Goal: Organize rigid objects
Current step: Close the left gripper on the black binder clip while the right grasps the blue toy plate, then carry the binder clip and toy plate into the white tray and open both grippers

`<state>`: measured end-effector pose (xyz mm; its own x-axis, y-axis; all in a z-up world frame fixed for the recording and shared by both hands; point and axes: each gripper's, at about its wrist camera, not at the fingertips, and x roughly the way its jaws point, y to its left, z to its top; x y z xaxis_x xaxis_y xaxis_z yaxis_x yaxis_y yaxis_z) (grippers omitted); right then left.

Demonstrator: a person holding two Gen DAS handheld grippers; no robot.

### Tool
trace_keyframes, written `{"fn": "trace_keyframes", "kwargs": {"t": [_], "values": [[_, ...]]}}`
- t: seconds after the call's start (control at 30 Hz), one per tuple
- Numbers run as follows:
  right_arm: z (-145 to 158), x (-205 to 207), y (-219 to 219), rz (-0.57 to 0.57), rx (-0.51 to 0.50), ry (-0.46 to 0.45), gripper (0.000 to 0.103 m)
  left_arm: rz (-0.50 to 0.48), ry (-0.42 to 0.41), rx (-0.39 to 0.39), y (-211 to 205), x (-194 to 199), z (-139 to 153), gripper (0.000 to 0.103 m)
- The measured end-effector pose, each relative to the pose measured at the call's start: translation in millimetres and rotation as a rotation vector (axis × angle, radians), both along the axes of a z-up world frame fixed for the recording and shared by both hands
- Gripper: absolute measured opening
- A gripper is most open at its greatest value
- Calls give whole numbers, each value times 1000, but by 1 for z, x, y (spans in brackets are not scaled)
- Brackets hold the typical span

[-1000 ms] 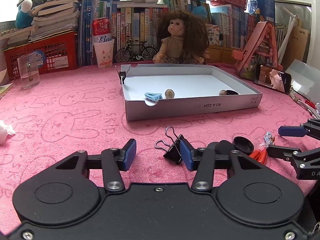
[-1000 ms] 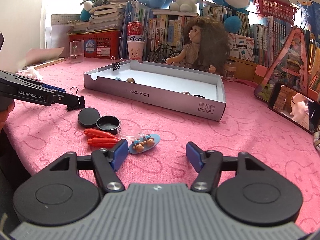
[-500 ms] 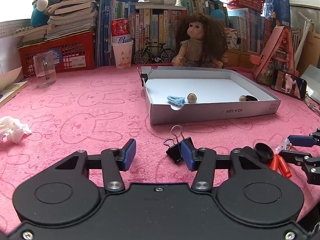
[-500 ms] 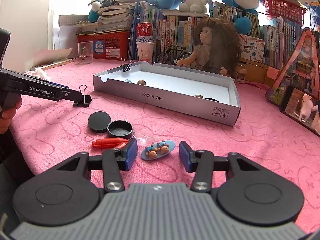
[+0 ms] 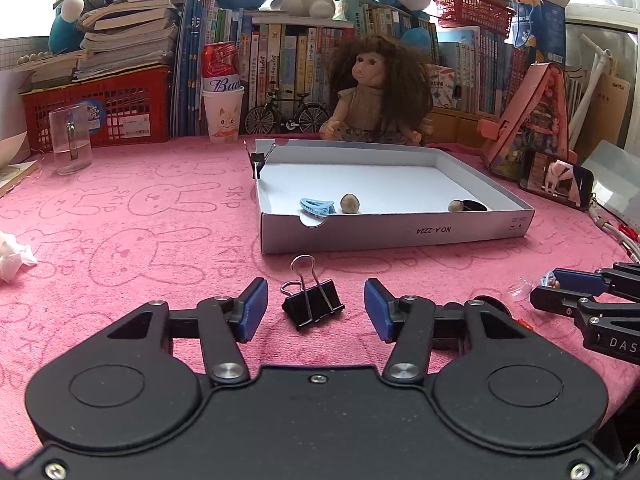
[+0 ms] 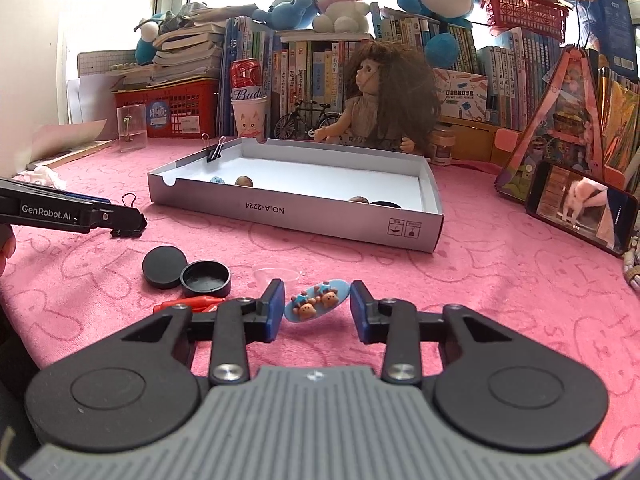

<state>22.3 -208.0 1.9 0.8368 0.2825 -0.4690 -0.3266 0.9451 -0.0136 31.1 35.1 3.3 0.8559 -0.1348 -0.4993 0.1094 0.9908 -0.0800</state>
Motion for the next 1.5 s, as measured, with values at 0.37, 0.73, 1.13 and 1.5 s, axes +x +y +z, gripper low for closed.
{"fn": "trace_keyframes", "kwargs": {"t": [0.37, 0.73, 1.13, 1.5], "values": [[2, 3, -10, -108, 66, -21, 41, 116, 35, -24, -14, 16, -8, 37], [5, 8, -14, -160, 101, -13, 41, 77, -7, -13, -18, 9, 3, 32], [14, 19, -16, -190, 140, -19, 41, 70, -47, -34, -11, 15, 25, 32], [17, 26, -11, -187, 151, -24, 41, 56, -64, -45, -12, 23, 32, 32]]}}
